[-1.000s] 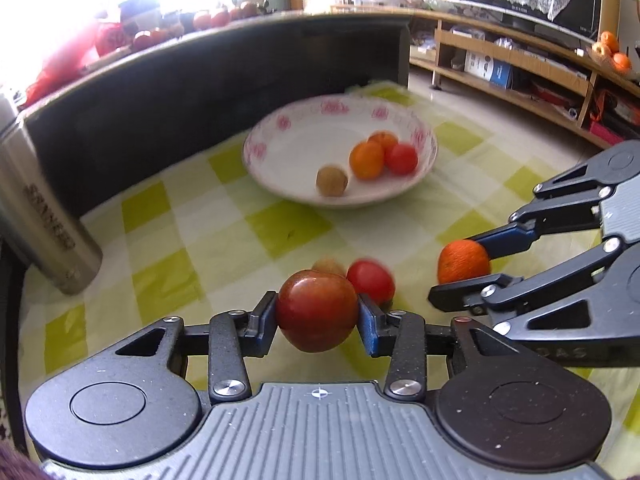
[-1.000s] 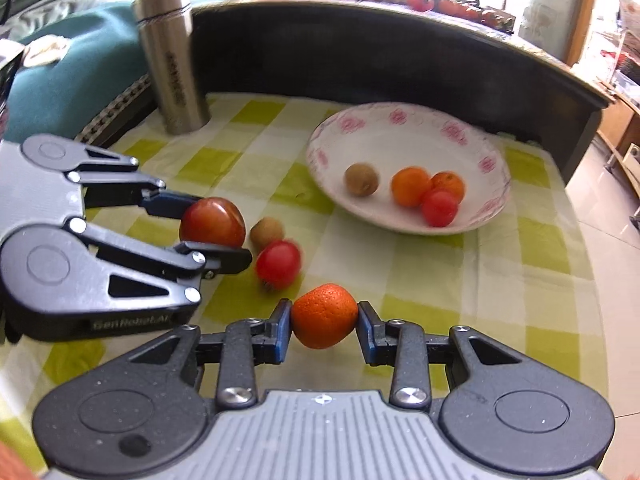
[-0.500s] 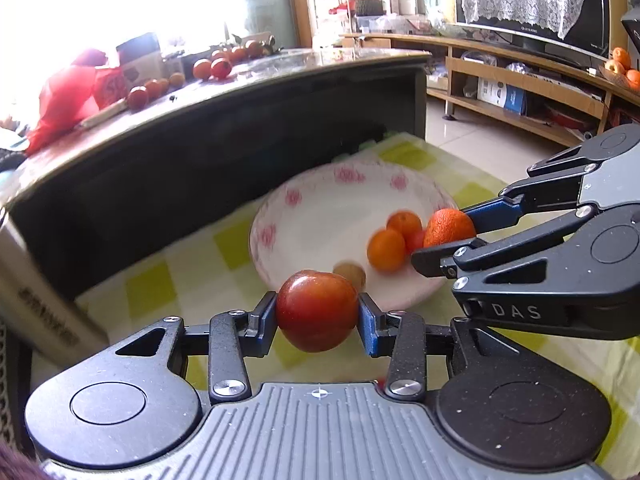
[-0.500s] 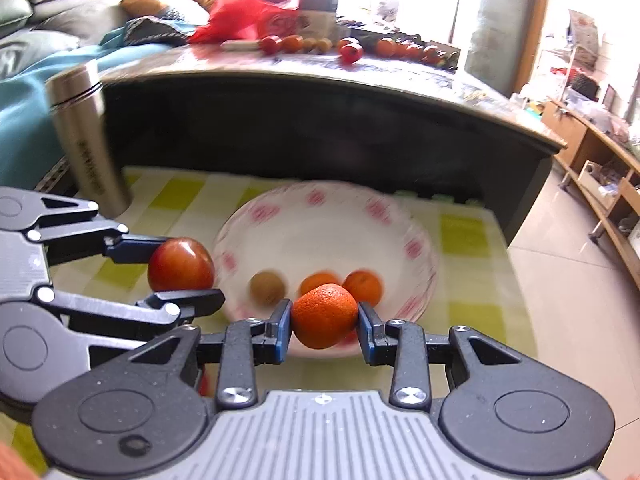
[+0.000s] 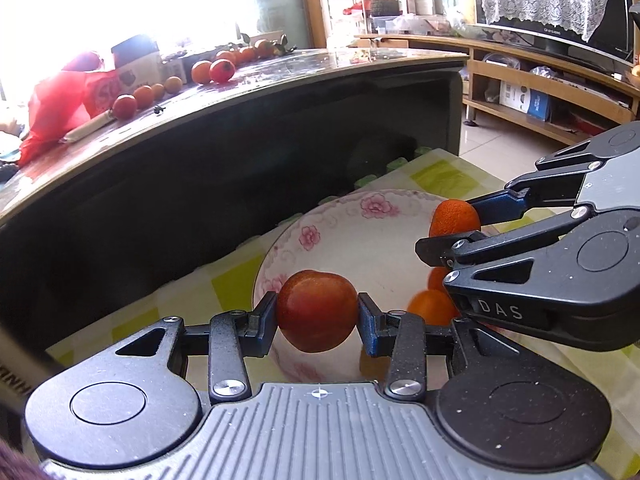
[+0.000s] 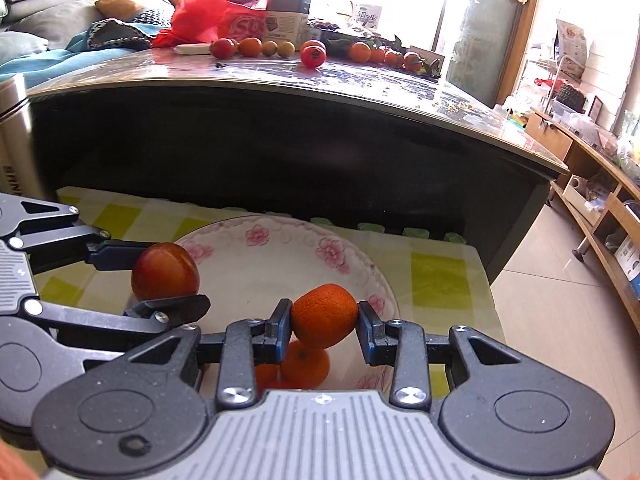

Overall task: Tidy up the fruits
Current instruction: 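Carry the red apple with the left tool while the right tool carries the orange over the bowl, then lower apple and orange into the white bowl and open both tools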

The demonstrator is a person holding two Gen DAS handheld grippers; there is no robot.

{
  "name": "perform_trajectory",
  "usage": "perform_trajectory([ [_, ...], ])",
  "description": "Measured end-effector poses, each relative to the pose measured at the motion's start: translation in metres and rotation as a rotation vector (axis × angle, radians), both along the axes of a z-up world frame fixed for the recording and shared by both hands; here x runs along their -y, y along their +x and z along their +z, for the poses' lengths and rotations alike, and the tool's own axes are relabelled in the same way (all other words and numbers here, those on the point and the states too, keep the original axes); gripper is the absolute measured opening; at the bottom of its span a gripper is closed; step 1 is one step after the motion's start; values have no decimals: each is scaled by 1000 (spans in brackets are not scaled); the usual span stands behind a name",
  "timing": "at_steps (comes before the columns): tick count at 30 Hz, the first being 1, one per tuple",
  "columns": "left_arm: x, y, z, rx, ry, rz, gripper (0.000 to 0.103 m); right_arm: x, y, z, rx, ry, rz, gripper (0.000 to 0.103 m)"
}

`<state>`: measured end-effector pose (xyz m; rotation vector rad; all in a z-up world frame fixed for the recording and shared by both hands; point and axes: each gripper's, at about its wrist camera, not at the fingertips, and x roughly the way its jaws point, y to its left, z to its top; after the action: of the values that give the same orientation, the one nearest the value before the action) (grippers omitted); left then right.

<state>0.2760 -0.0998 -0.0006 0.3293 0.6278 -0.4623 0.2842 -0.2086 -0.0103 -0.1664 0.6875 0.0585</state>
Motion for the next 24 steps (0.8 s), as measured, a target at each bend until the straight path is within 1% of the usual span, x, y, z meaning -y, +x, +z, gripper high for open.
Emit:
perform_trajectory([
  [4,4,8,-4,-5,-8,-7,50,0,11,-4,17,-5,12,40],
  [6,9,8,-6,0,2,-22,50,-3,15,-5,26,-16,21,40],
  [8,12,9,-7,15,21,-17,50,-6,18,-7,42,-40,24,40],
  [10,10,13,-10,-1,6,-7,50,-4,21,-10,32,-26,28,40],
  [13,8,14,-13,-1,15,3,50,-3,25,-15,23,-30,24,41],
  [15,8,15,-14,-6,20,7,50,-3,28,-17,7,-15,23,41],
  [21,8,16,-13,-10,16,18,52,-5,28,-17,15,-13,24,41],
  [24,7,15,-10,-2,15,22,53,-5,26,-15,25,-8,18,42],
])
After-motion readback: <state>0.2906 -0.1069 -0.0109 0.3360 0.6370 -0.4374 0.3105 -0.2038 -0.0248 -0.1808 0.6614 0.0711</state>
